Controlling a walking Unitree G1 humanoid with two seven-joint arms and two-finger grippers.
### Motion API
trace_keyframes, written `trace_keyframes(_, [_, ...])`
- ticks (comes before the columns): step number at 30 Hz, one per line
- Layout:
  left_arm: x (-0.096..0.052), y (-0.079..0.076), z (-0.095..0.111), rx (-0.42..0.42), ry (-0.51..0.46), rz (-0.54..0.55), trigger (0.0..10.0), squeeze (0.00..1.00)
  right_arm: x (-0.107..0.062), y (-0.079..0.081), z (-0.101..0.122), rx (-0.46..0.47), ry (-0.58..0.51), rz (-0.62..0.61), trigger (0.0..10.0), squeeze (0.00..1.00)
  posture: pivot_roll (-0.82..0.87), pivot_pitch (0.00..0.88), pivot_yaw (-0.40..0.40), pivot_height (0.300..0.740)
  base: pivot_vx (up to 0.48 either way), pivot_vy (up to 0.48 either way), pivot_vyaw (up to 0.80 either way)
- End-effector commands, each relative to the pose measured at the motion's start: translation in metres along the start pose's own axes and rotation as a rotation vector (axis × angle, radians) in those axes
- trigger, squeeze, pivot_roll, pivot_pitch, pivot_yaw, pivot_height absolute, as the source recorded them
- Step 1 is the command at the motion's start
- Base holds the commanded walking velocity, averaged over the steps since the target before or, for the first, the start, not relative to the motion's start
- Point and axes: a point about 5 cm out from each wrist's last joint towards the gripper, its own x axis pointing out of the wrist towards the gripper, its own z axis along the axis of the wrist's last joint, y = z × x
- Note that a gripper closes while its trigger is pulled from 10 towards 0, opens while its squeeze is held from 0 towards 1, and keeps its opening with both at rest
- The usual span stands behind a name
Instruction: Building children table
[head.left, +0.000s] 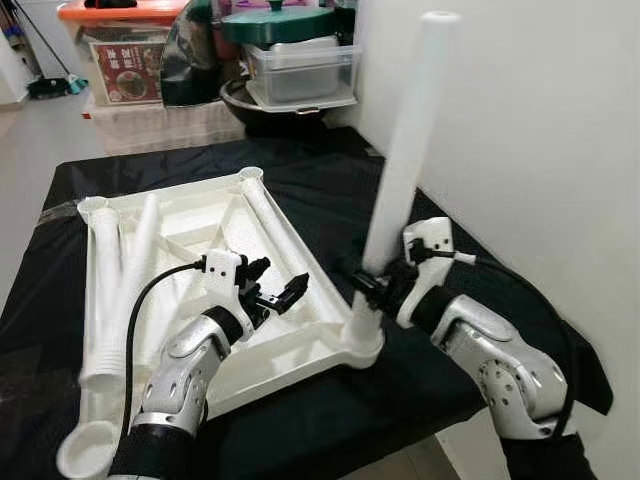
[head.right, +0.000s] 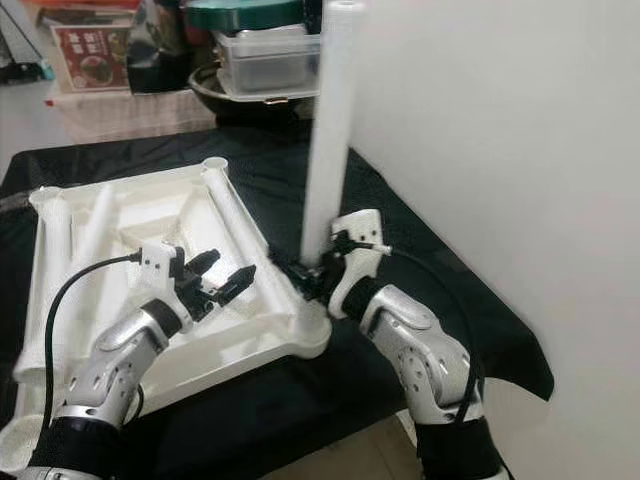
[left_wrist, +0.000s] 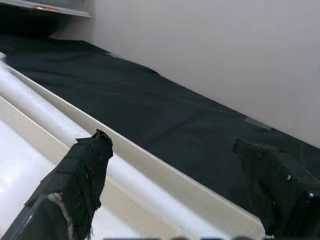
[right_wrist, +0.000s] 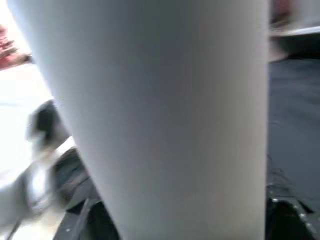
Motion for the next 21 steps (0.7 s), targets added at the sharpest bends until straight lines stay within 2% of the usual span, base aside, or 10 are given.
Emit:
trace_keyframes(1, [0.0, 0.001, -0.003, -0.004, 0.016, 0.001, 10.0, 0.0, 0.005, 0.014, -0.005, 0.017, 0.024, 0.102, 3.6, 0.0, -0.09, 0.0, -0.047, 0.74, 0.0, 0.0, 0.0])
trace_keyframes(2, [0.0, 0.001, -0.003, -0.005, 0.015, 0.001, 10.0, 0.0, 0.003, 0.018, -0.01, 0.015, 0.046, 0.148, 0.0, 0.0, -0.09, 0.0, -0.05, 0.74, 0.0, 0.0, 0.0])
trace_keyframes(8, [0.0, -0.001, -0.003, -0.007, 0.015, 0.0, 10.0, 0.0, 0.004, 0.01, -0.024, 0.018, 0.083, 0.087, 0.0, 0.0, -0.09, 0.0, -0.05, 0.74, 0.0, 0.0, 0.0])
trace_keyframes(10, [-0.001, -0.002, -0.003, -0.01, 0.015, -0.003, 10.0, 0.0, 0.007, -0.039, -0.036, 0.043, 0.138, -0.406, 0.0, 0.0, -0.09, 0.0, -0.046, 0.74, 0.0, 0.0, 0.0])
trace_keyframes(11, [-0.001, -0.002, -0.003, -0.01, 0.015, -0.003, 10.0, 0.0, 0.007, -0.039, -0.036, 0.043, 0.138, -0.406, 0.0, 0.0, -0.09, 0.0, -0.046, 0.74, 0.0, 0.0, 0.0])
trace_keyframes(14, [-0.001, -0.002, -0.003, -0.012, 0.014, -0.005, 10.0, 0.0, -0.021, -0.082, -0.05, 0.126, 0.196, -0.99, 0.0, 0.0, -0.1, 0.0, -0.047, 0.74, 0.0, 0.0, 0.0])
trace_keyframes(18, [-0.001, -0.003, -0.003, -0.012, 0.013, -0.004, 10.0, 0.0, -0.026, -0.077, -0.049, 0.106, 0.172, -1.028, 0.0, 0.0, -0.09, 0.0, -0.047, 0.74, 0.0, 0.0, 0.0])
trace_keyframes(19, [-0.001, -0.003, -0.003, -0.011, 0.013, -0.003, 10.0, 0.0, -0.024, -0.072, -0.048, 0.096, 0.17, -1.005, 1.8, 0.0, -0.09, 0.0, -0.047, 0.74, 0.0, 0.0, 0.0])
trace_keyframes(20, [-0.001, -0.003, -0.003, -0.012, 0.013, -0.002, 10.0, 0.0, -0.019, -0.067, -0.046, 0.066, 0.179, -0.98, 1.8, 0.0, -0.09, 0.0, -0.048, 0.74, 0.0, 0.0, 0.0])
trace_keyframes(21, [-0.001, -0.003, -0.003, -0.013, 0.013, -0.003, 10.0, 0.0, -0.014, -0.063, -0.045, 0.033, 0.196, -0.941, 10.0, 0.0, -0.1, 0.0, -0.046, 0.74, 0.0, 0.0, 0.0])
